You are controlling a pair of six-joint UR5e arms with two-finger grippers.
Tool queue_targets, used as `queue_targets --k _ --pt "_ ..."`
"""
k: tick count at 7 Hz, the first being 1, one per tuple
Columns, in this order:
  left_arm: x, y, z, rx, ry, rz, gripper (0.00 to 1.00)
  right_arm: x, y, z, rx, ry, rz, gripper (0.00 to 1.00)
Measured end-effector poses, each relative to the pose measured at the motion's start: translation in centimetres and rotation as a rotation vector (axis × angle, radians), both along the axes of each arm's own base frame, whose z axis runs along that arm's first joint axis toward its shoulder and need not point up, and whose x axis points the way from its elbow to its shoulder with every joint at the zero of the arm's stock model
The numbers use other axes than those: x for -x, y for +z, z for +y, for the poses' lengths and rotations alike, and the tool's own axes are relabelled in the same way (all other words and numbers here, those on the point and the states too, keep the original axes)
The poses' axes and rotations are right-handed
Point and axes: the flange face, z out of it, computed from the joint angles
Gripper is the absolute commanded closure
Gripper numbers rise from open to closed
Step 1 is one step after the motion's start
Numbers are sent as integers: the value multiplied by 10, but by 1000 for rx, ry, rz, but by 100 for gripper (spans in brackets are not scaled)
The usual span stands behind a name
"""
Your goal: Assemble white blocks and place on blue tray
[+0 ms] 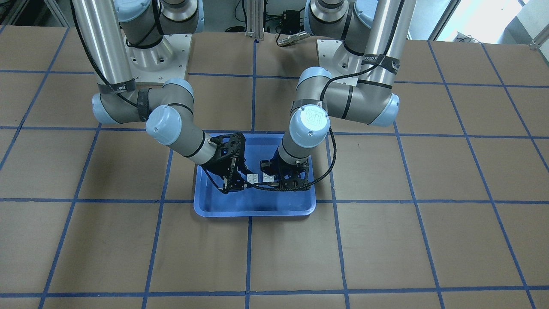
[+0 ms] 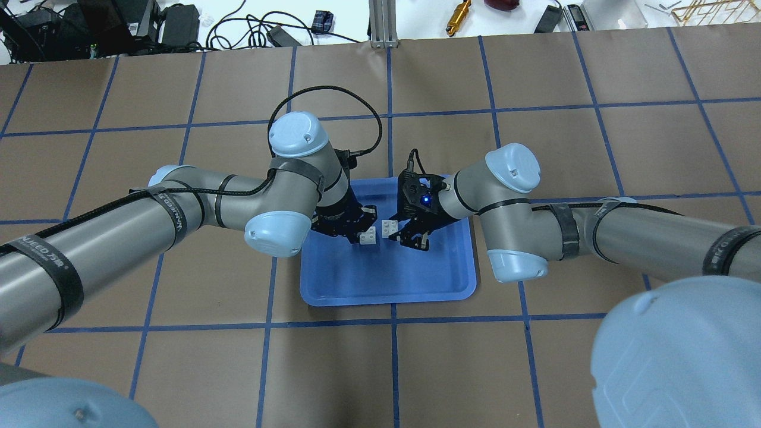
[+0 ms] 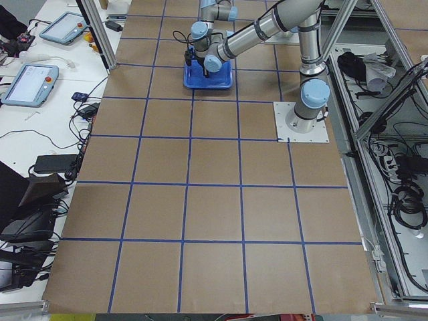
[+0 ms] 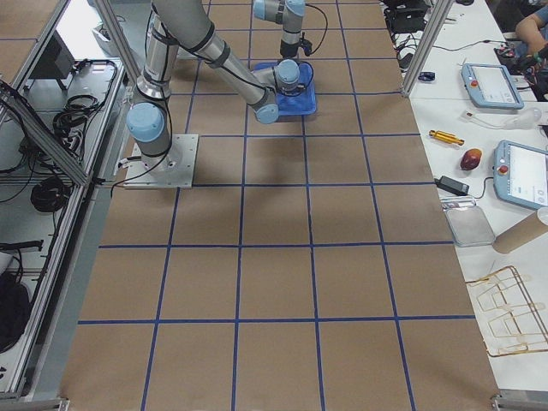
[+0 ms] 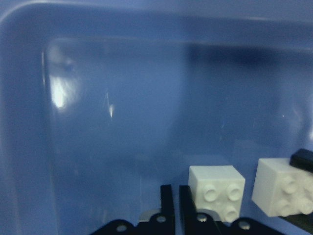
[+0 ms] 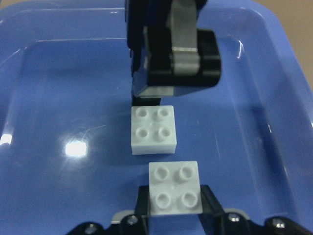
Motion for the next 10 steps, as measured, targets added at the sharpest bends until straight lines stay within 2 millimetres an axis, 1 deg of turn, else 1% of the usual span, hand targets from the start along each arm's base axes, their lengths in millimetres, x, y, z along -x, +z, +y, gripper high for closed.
queue_targets --k 3,4,5,8,9,10 --pt "1 1 0 1 4 -1 82 -8 -2 3 -6 -10 -2 96" --pt "1 1 0 2 15 -2 82 -9 -2 4 -9 -15 -2 94" --pt "1 1 0 0 28 -3 82 -9 -2 4 -16 -25 -2 90" --pt "1 1 0 -3 38 -5 82 -13 -2 7 -53 -66 -3 63" --pt "1 1 0 -3 39 -5 81 -16 -2 8 -61 -71 -2 1" --pt "1 1 0 -4 39 -3 81 -17 -2 9 -63 -71 -2 0"
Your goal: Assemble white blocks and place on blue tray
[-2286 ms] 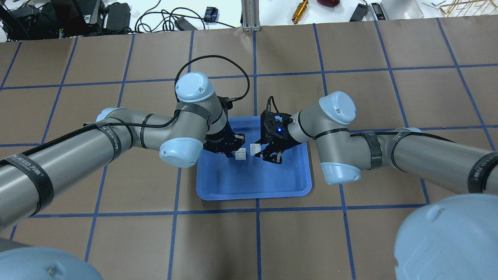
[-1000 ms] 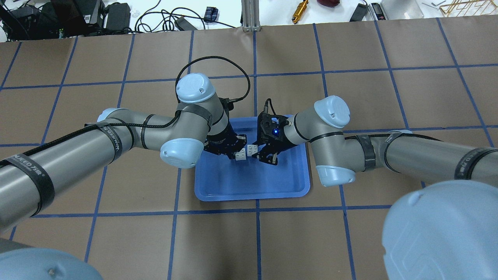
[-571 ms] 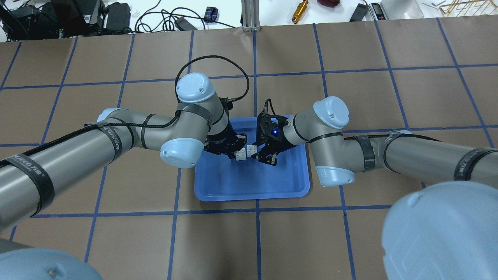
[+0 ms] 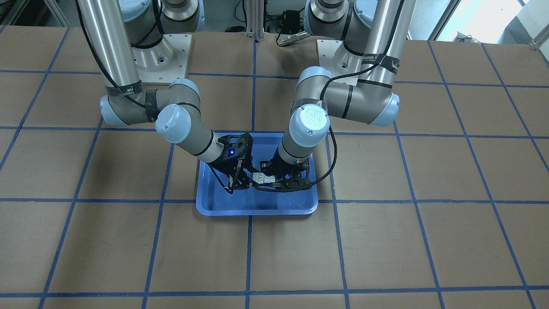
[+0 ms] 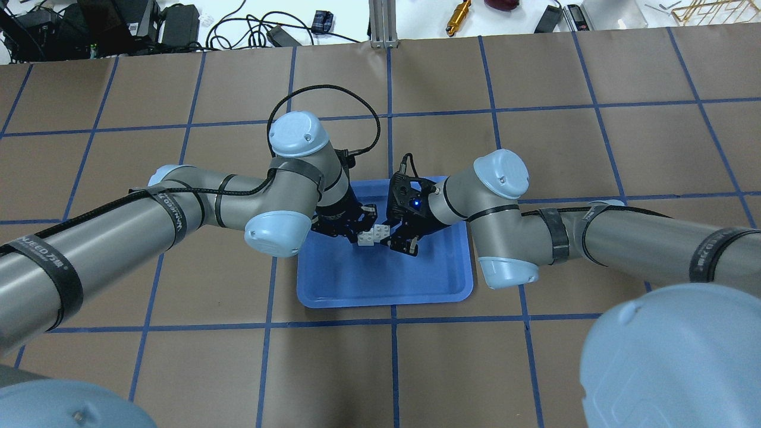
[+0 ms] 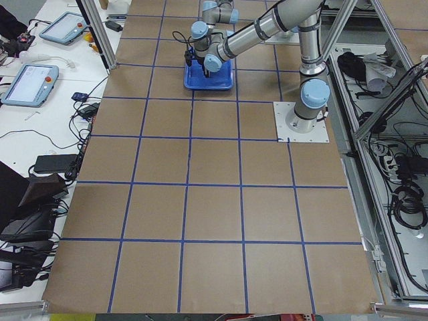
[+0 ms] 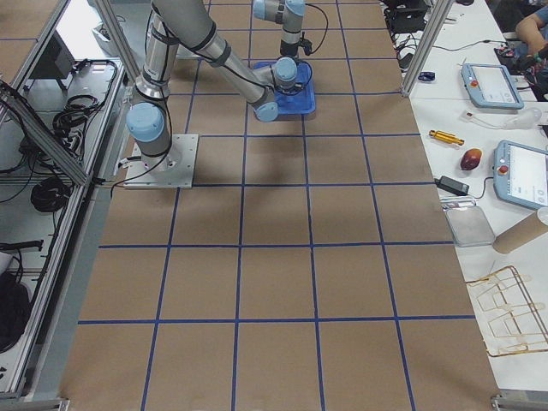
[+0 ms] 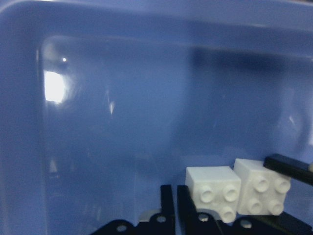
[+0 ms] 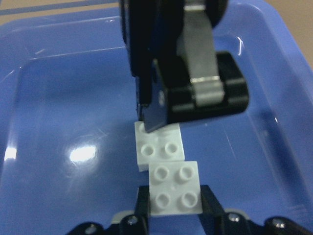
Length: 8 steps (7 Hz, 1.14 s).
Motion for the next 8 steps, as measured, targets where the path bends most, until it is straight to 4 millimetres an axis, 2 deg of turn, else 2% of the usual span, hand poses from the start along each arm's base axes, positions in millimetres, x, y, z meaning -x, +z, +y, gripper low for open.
queue_targets --k 5,8 --pt "0 0 0 1 0 -1 81 1 10 -5 19 -13 9 0" --pt "-3 15 -4 35 -7 9 81 7 36 -21 35 -115 55 0"
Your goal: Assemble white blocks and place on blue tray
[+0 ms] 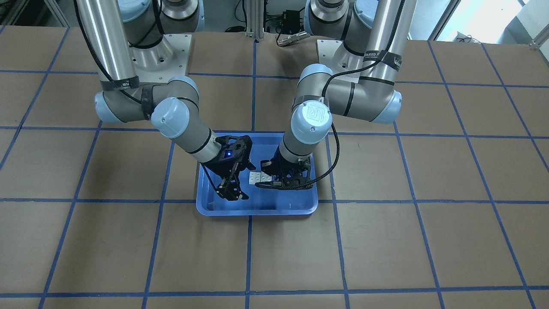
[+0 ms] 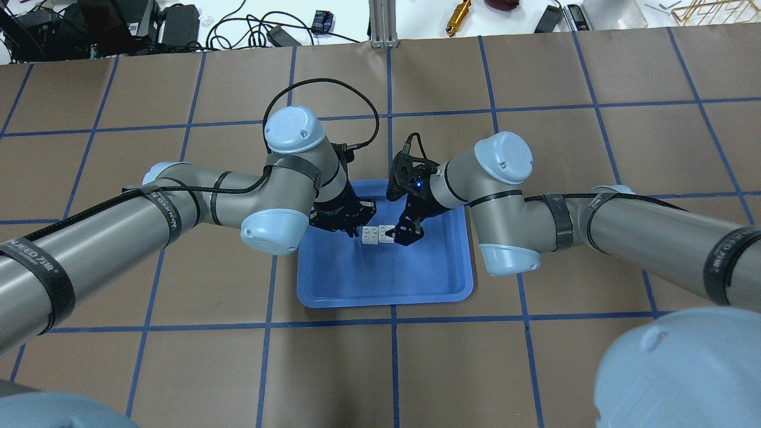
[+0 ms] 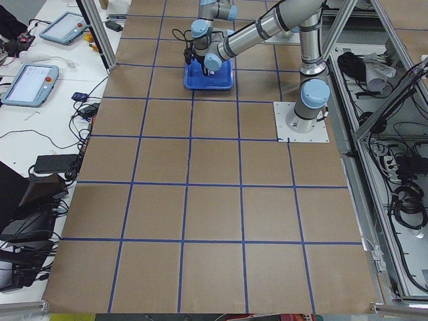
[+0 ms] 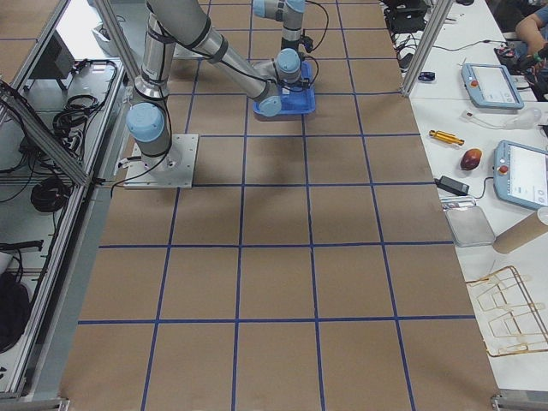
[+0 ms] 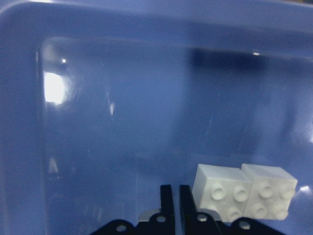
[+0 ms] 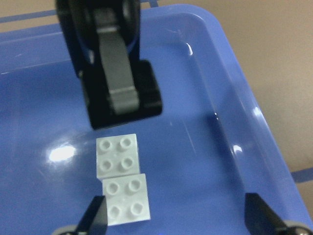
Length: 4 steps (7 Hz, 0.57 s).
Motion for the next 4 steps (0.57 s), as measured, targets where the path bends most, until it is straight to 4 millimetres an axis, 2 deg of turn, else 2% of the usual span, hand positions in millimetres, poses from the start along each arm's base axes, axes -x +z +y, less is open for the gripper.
queue_targets --k 2,4 --pt "-8 12 -5 24 6 0 77 7 29 -16 -24 -92 7 0" --pt "-34 38 -15 55 20 -2 75 27 90 -44 -163 -274 49 0"
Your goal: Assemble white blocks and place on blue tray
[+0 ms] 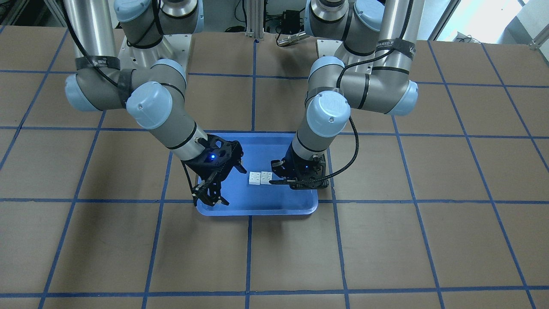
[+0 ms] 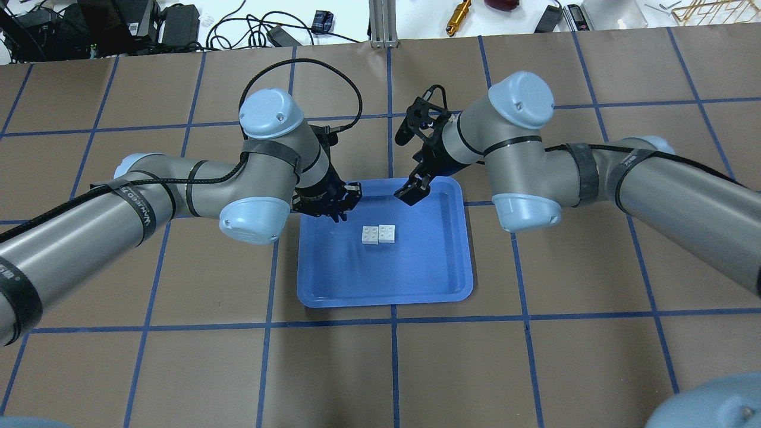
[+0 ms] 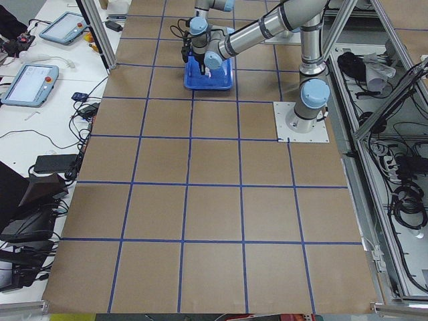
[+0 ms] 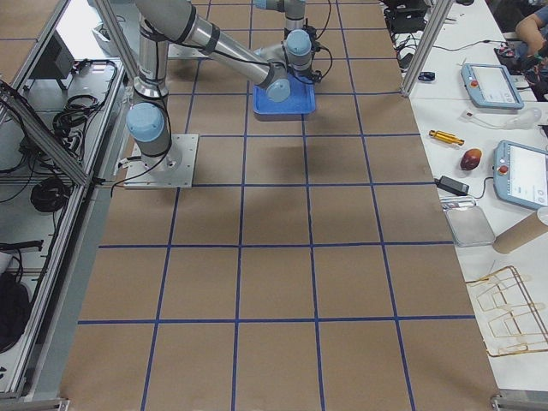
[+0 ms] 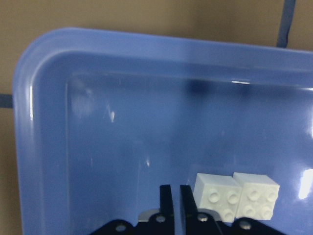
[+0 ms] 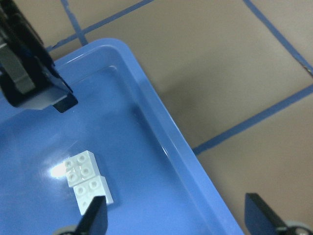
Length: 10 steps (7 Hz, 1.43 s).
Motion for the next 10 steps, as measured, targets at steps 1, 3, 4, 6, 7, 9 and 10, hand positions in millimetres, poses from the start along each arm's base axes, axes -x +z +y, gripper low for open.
queue_targets --k 1,3,4,6,7,9,10 --pt "-20 19 -5 4 1 -13 74 24 34 -16 -85 -104 31 0" --pt "-59 74 -14 -14 -6 -61 75 77 89 -30 -223 -368 143 0" --pt "-78 112 -21 -39 3 -82 76 99 111 -22 -284 -545 225 0" --pt "-107 182 -22 -71 -1 -92 75 118 157 13 -336 -858 295 0" --pt "-109 210 -20 -48 -5 -93 69 119 173 35 -381 -944 311 0" --pt "-108 244 -15 -16 -14 -92 0 119 185 61 -456 -1085 319 0" --pt "-110 251 -15 -3 -16 -92 0 118 187 64 -471 -1106 312 0"
